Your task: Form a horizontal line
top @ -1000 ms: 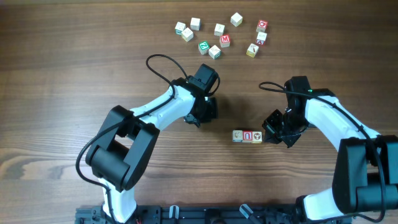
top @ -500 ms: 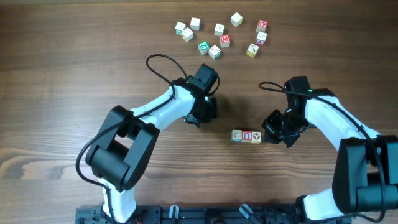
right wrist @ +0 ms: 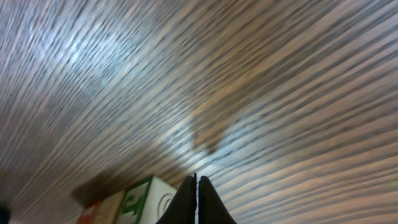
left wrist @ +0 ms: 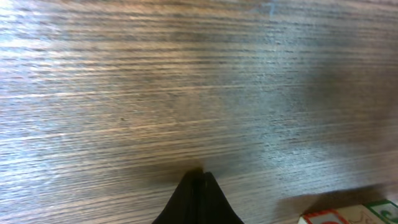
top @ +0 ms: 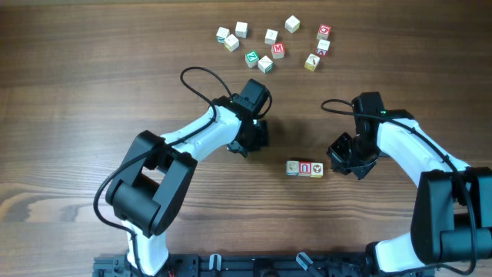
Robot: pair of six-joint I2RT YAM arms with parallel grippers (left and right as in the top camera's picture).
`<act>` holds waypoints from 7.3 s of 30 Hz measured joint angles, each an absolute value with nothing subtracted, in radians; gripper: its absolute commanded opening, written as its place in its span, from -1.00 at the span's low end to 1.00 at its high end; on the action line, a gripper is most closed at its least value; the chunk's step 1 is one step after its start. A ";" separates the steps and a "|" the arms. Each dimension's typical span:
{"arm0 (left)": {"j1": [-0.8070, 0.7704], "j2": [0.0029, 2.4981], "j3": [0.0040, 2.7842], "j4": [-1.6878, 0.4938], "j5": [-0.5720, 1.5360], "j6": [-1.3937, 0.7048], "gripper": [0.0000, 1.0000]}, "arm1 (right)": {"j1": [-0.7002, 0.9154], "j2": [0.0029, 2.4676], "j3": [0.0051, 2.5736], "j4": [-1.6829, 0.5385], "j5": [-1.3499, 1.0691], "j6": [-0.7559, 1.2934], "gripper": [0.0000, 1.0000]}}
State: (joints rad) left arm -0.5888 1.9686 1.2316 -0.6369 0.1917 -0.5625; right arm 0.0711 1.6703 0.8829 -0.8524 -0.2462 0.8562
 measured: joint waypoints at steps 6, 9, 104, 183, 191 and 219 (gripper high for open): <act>-0.551 1.768 1.232 -0.709 0.010 -0.562 -0.92 | 0.071 1.605 0.925 -0.873 -0.168 0.849 -0.91; -0.547 1.610 1.234 -0.772 -0.093 -0.562 -0.92 | 0.071 1.526 0.967 -0.867 -0.155 0.827 -0.91; -0.548 0.788 1.235 -1.265 -0.489 -0.723 1.00 | 0.001 0.020 0.019 0.239 -0.047 0.206 0.99; 0.018 0.013 0.074 -0.159 -0.144 -0.423 1.00 | 0.000 0.014 0.006 -0.001 -0.044 0.231 0.99; 0.026 0.013 0.012 -0.065 -0.094 -0.272 1.00 | 0.000 0.014 0.006 -0.001 -0.044 0.231 1.00; 0.027 0.013 0.011 -0.074 -0.001 -0.133 1.00 | 0.000 0.014 0.006 -0.001 -0.044 0.231 0.99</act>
State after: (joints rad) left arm 0.0265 0.0128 0.0113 -0.0738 -0.0006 -0.1329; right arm -0.0002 0.0135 0.0059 -0.0010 -0.0441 0.2306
